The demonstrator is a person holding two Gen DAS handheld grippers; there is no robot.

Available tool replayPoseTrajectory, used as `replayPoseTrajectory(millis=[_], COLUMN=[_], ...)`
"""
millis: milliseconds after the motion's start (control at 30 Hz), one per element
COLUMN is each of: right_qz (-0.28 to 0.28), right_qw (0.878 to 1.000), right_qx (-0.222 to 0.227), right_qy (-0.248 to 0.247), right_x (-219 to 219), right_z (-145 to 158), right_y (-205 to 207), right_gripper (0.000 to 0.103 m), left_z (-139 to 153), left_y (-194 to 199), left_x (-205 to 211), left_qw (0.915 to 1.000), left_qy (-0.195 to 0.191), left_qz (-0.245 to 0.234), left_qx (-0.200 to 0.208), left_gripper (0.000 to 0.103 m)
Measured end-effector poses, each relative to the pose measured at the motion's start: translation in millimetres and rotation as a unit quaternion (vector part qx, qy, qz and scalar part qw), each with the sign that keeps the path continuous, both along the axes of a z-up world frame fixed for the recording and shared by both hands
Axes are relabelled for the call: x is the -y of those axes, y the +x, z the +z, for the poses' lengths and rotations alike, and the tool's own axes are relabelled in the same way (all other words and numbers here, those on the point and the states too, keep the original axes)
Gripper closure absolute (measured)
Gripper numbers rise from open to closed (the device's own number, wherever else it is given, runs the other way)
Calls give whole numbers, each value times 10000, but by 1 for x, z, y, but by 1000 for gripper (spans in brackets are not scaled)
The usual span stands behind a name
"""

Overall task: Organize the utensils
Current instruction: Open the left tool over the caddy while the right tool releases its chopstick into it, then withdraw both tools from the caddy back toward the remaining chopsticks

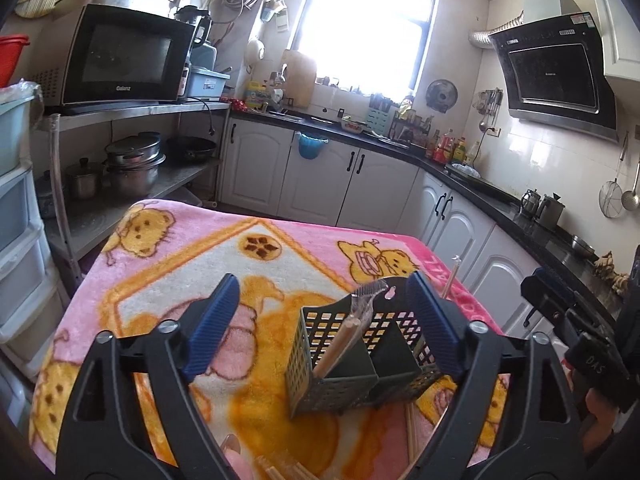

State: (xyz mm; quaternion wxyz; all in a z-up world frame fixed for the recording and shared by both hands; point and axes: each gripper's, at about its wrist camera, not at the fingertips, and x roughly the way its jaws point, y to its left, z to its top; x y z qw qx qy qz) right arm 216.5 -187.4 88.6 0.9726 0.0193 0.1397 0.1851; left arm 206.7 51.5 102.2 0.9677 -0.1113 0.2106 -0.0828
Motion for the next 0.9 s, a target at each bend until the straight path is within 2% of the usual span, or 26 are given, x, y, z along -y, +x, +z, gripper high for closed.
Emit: replayPoseTrajectory(millis=[133,233,600,900], right_qz=[-16,-58,38,82], right_qw=[10000,9999,9996,9995], right_qx=[-38,18,-73,-179], right_qy=[-36,-135,-267,-244], right_x=[4,5,9,15], right_z=[-3,-3,-6,-14], right_y=[-7,-15,-39,-58], right_gripper=[28,27,25,25], left_z=[2,4,3,-13], left_y=[-11,-20,-52,-69], left_x=[1,2,1,-3], left_qw=[10000,9999,9998,10000], left_qy=[6,15,10,-57], left_qz=[-13,-22,2,62], left_qx=[68,134,205,42], left_gripper=[14,11,11,11])
